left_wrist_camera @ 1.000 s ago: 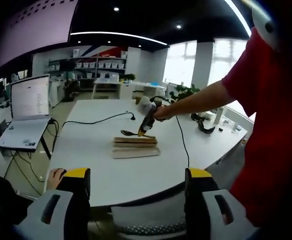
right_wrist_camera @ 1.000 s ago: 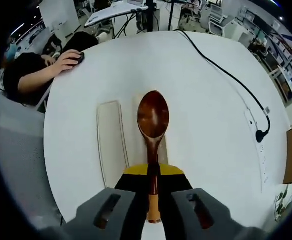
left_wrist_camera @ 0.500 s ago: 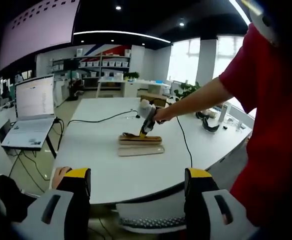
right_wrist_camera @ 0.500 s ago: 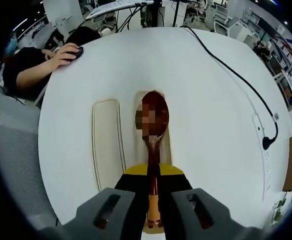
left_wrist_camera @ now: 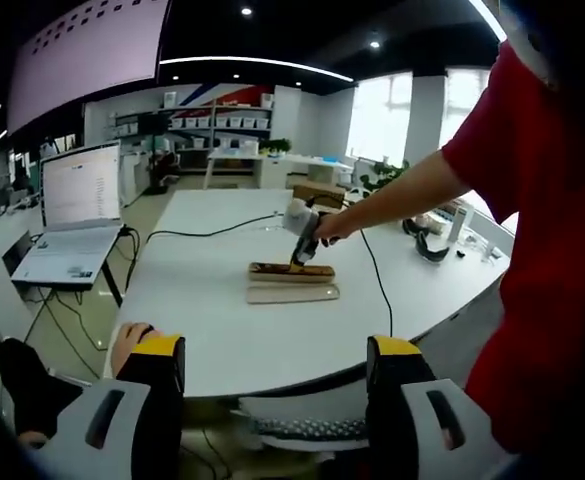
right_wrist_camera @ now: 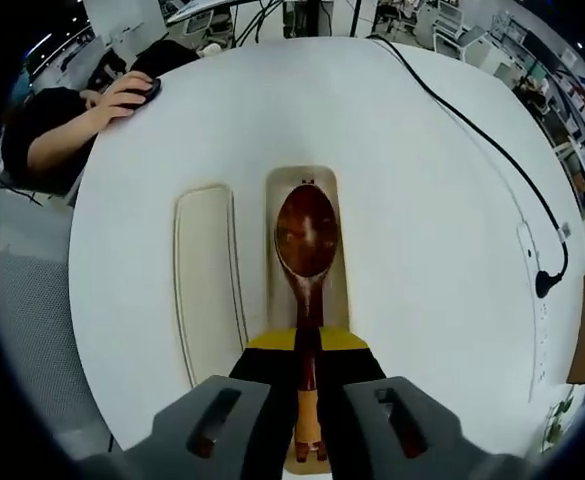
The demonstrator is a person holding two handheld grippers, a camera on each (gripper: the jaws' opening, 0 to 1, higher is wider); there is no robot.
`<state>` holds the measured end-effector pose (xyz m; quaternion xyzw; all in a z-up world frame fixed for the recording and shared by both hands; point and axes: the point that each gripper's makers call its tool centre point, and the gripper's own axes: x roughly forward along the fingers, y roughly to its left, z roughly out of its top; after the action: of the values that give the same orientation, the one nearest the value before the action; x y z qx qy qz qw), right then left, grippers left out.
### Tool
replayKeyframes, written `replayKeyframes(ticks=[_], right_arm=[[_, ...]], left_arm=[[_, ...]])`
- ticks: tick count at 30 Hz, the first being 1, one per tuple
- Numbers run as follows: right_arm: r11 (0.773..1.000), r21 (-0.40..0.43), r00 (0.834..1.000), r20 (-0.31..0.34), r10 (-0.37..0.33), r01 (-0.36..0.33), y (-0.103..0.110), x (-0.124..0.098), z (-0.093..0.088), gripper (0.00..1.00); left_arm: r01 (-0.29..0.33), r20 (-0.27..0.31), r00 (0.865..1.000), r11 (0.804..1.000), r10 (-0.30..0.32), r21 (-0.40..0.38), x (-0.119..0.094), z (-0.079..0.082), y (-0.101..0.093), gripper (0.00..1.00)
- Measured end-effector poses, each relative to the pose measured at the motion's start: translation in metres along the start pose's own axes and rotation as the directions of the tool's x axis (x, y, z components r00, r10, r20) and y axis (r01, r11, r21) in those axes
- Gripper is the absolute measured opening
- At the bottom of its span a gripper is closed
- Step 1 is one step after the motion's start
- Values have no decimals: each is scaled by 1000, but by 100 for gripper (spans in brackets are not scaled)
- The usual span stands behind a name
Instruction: Arrange the utensils inside the cutlery case until each visible utensil rests in its matching compartment.
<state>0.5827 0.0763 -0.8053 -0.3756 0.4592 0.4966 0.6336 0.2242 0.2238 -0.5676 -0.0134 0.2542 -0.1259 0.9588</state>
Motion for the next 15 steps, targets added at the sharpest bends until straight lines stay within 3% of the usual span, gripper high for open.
replayKeyframes(ticks=[15], right_arm=[[999, 36, 999, 39, -4, 3, -1, -2, 6, 2]], left_arm=[[21, -3, 1000, 1000, -21, 3, 6, 0, 2, 75]])
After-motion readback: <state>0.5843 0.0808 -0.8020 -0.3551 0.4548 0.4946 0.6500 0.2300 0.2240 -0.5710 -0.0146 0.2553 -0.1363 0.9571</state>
